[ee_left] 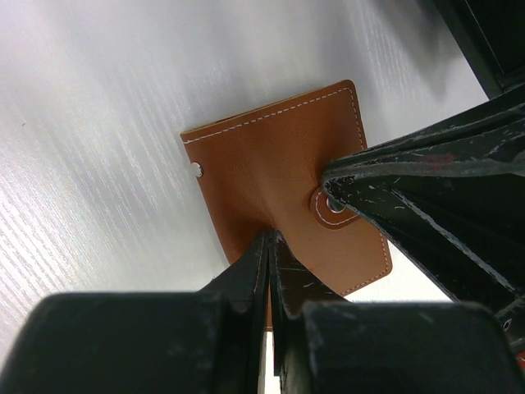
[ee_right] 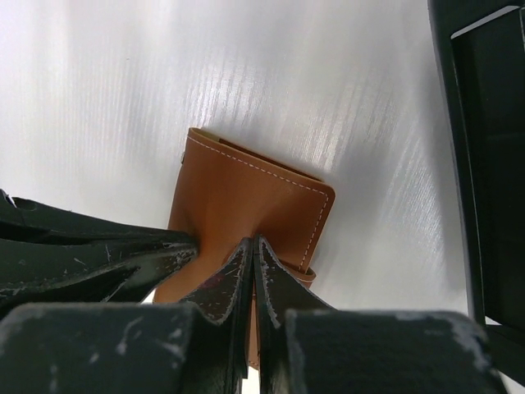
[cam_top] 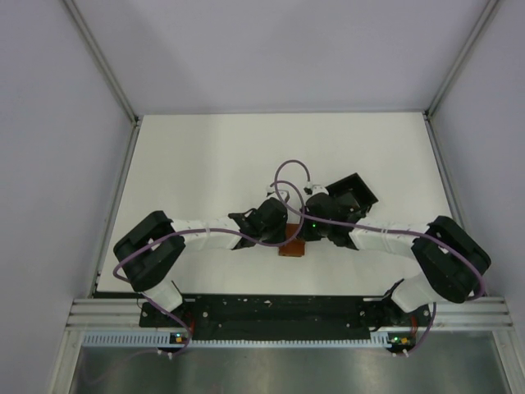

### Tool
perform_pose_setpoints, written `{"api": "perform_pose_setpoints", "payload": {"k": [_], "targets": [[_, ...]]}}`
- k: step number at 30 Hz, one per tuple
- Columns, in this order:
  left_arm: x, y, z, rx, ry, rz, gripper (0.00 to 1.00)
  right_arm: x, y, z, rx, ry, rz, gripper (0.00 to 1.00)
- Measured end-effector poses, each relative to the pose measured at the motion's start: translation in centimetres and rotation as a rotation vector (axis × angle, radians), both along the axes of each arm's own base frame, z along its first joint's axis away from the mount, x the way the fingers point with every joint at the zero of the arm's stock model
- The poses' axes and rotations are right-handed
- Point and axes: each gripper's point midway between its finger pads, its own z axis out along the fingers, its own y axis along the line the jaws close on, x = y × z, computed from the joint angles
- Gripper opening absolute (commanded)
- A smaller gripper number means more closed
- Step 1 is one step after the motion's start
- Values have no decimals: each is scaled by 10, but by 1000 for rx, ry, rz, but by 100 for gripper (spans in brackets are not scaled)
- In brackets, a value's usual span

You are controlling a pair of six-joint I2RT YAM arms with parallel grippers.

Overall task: Put the credit cards into the card holder
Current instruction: Close the card holder at the center of the board.

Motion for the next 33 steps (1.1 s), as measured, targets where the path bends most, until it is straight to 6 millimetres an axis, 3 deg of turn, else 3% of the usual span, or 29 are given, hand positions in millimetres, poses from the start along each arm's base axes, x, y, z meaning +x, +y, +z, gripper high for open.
{"api": "perform_pose_setpoints", "payload": {"k": [14, 33], "targets": [[0, -1, 0, -4, 2, 6, 3, -7, -7, 3, -8, -53, -9, 8], [0, 0, 0, -5, 3, 10, 3, -12, -5, 9, 10, -45, 12, 7]]}}
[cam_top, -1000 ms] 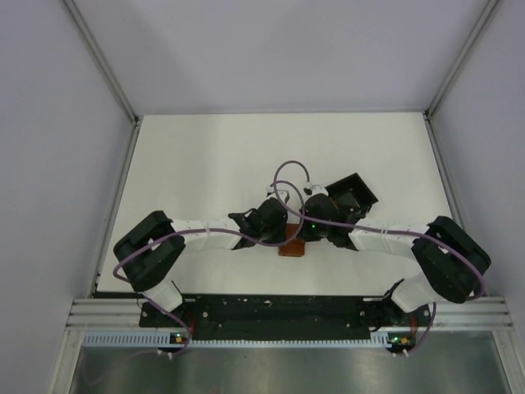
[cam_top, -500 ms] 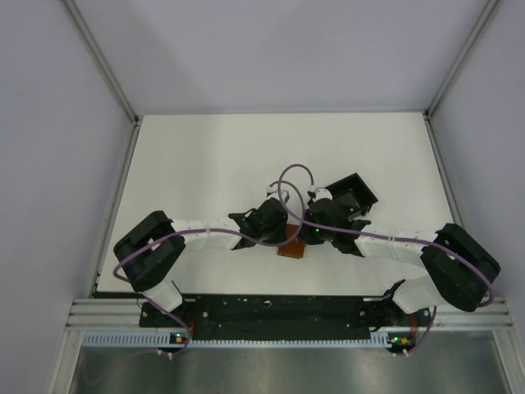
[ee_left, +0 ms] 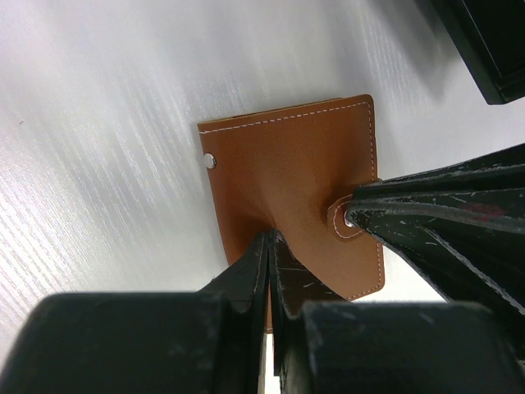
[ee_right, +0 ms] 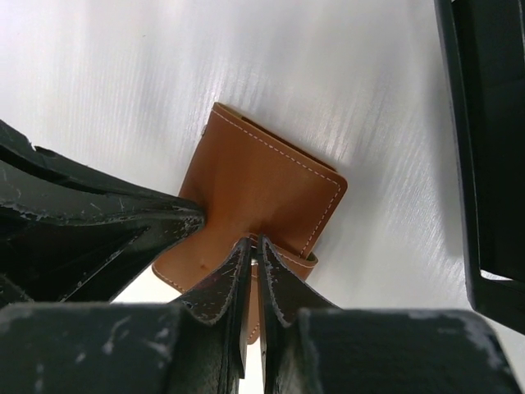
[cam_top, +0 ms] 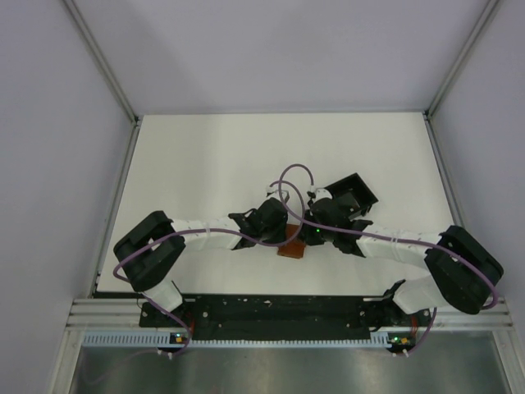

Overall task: Put the credit cards into the card holder
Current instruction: Close the card holder at the center of the board.

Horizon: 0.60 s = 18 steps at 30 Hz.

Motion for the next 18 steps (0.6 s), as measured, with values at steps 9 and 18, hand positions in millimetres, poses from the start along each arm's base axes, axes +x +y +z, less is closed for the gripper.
{"api": "perform_pose_setpoints", "payload": {"k": [9, 18], "targets": [[0, 0, 0, 0, 0, 0, 3, -1, 0, 11, 21, -15, 4, 3], [0, 0, 0, 0, 0, 0, 3, -7, -5, -3, -17, 26, 6, 1]]}}
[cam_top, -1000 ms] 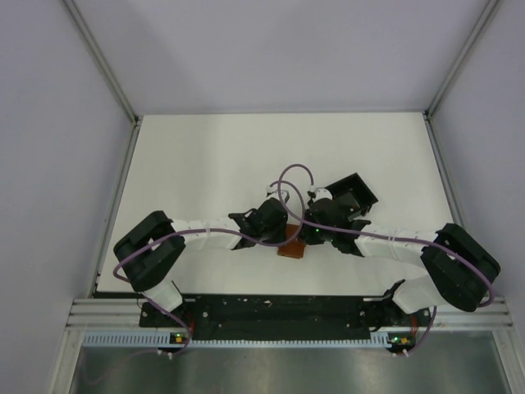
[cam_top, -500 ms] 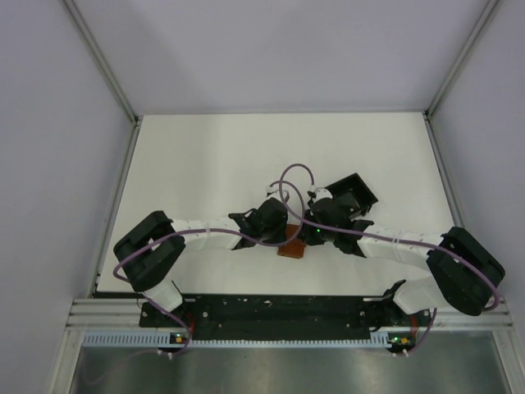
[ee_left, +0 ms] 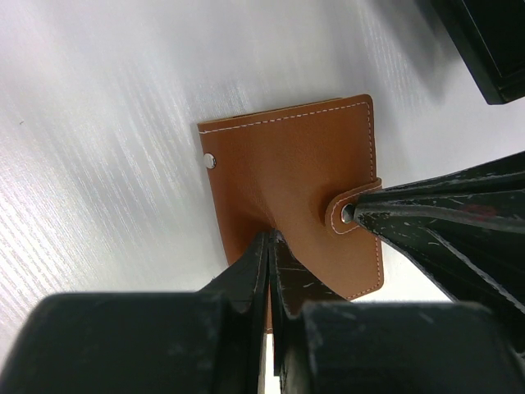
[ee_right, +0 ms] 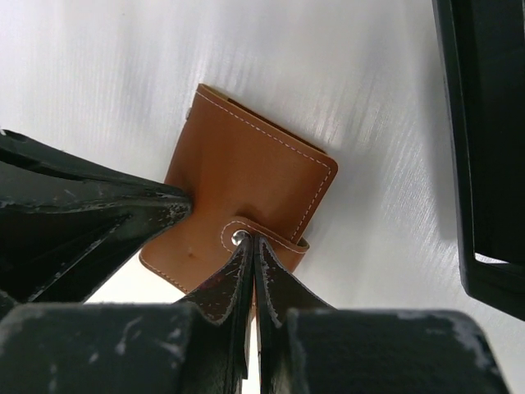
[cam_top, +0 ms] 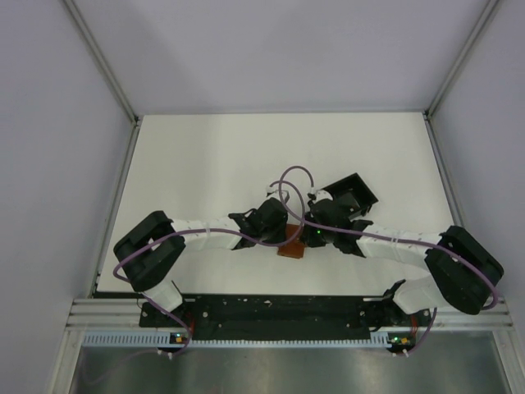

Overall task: Put the credit cards into the card holder
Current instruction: Close the card holder at the center of the board.

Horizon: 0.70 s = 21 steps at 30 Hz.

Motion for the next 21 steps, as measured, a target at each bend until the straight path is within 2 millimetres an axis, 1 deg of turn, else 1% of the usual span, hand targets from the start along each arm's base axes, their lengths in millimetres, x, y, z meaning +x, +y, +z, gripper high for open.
{"api": "perform_pose_setpoints", "payload": {"k": [3, 15, 21], "targets": [[0, 0, 0, 0, 0, 0, 3, -1, 0, -5, -9, 12, 1, 2], [0, 0, 0, 3, -2, -3, 3, 3, 5, -4, -1, 9, 7, 2], [1, 1, 0, 4, -5, -6, 3, 5, 7, -3, -23, 23, 13, 6]]}}
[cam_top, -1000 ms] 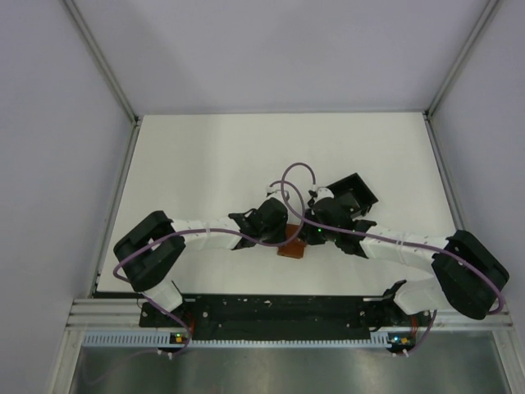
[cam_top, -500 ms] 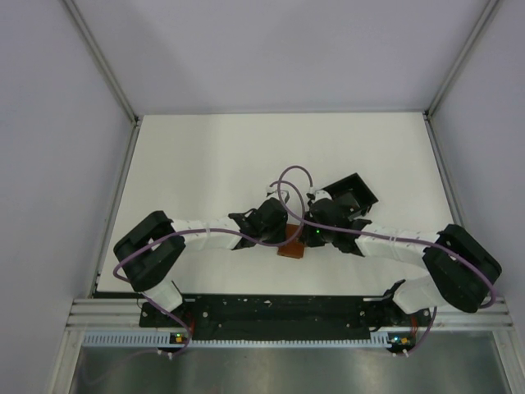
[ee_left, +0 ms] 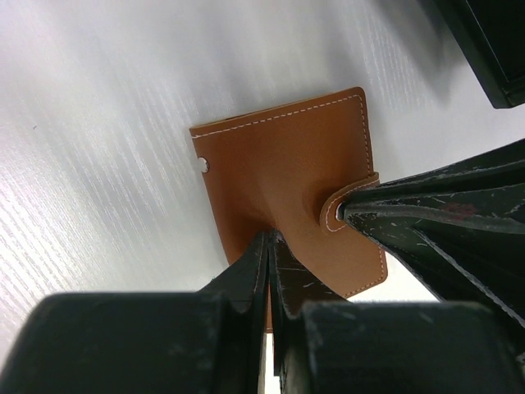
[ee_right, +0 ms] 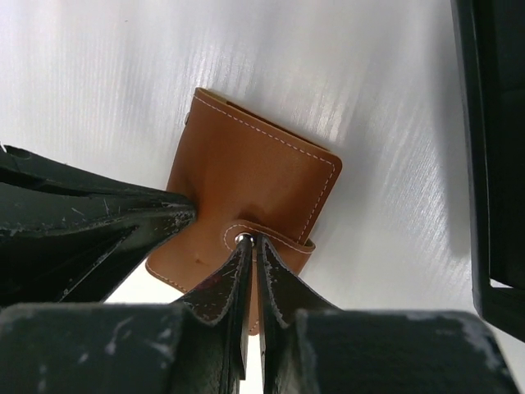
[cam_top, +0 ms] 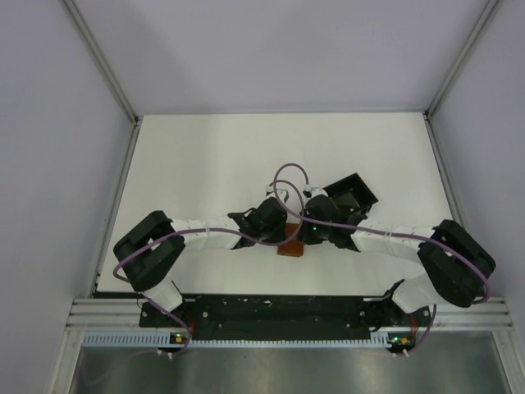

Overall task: Put the credit cards into the card holder
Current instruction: Close the card holder at the center of the board.

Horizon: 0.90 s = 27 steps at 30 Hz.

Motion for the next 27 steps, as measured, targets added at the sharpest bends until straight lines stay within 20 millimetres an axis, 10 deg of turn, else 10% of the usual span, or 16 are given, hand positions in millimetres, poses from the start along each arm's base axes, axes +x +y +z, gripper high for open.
{"api": "perform_pose_setpoints", "payload": {"k": [27], "targets": [[4, 3, 0, 11, -17, 12, 3, 18, 13, -2, -187, 125, 40, 10]]}}
